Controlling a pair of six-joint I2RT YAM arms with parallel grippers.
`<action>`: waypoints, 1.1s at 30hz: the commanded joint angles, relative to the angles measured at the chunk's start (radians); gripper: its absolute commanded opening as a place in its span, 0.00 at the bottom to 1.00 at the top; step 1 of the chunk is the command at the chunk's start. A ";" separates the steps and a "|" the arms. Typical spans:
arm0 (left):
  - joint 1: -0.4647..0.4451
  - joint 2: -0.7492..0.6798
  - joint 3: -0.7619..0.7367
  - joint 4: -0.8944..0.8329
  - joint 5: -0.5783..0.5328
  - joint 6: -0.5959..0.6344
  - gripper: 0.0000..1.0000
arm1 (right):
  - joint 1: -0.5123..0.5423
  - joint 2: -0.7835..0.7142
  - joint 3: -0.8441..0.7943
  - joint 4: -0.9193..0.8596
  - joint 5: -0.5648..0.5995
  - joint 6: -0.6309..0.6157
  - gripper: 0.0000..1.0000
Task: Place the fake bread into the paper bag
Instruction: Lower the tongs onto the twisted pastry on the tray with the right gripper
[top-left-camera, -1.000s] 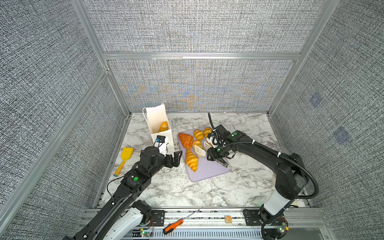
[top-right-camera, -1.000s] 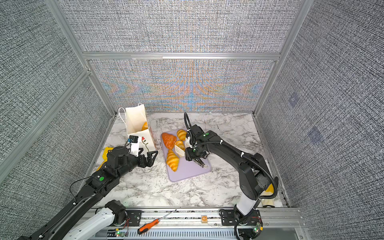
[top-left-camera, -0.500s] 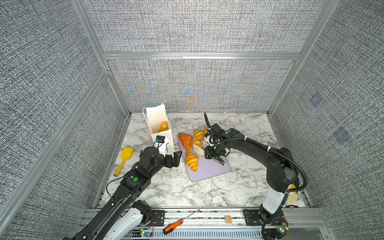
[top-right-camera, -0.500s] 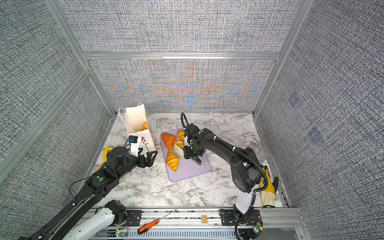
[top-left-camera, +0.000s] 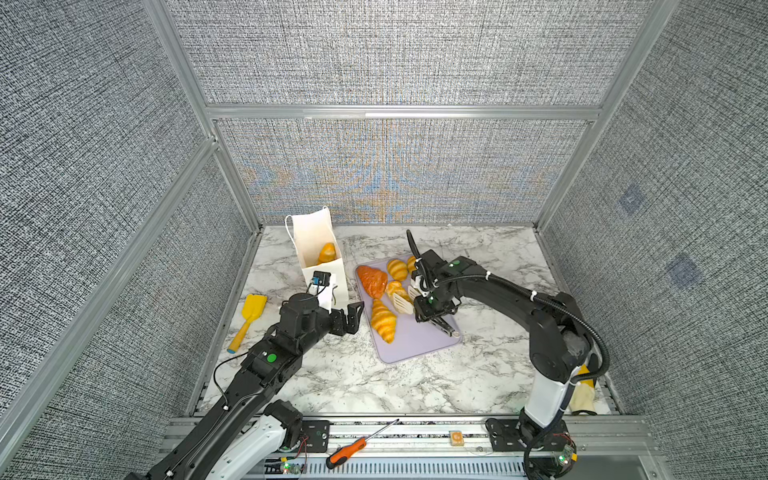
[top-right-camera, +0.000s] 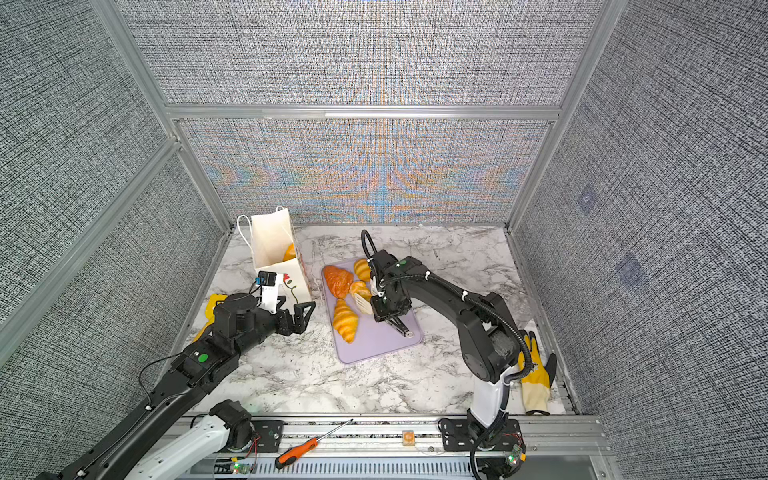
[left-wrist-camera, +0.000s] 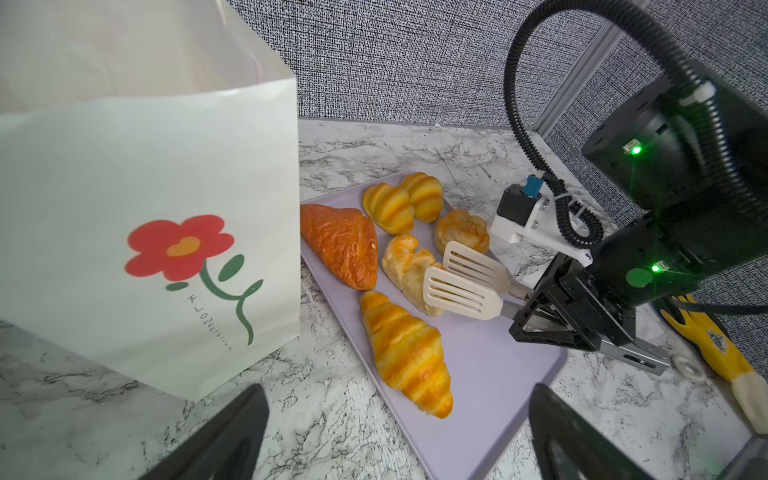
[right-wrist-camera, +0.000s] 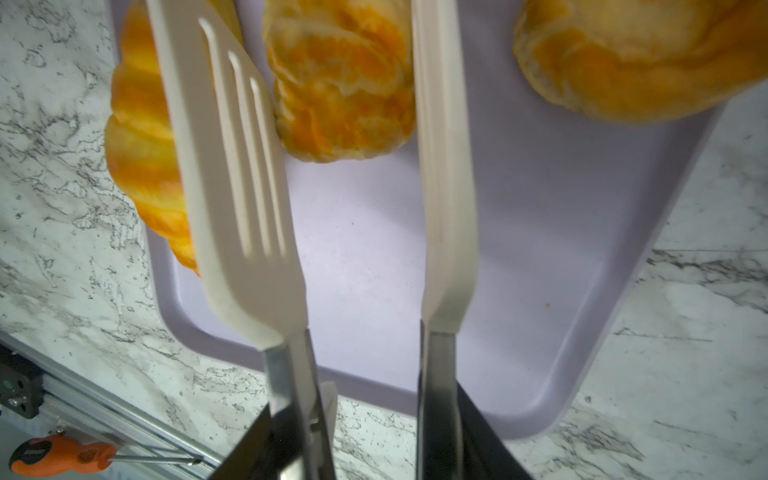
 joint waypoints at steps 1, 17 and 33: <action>0.000 -0.003 -0.002 0.018 -0.007 -0.003 0.99 | -0.002 -0.013 -0.002 -0.039 0.017 -0.022 0.49; -0.002 -0.001 -0.002 0.015 -0.007 -0.005 0.99 | -0.023 -0.087 -0.056 -0.094 0.006 -0.078 0.55; -0.009 -0.014 -0.013 0.013 -0.011 -0.001 0.99 | 0.002 -0.083 -0.050 -0.093 0.030 -0.019 0.58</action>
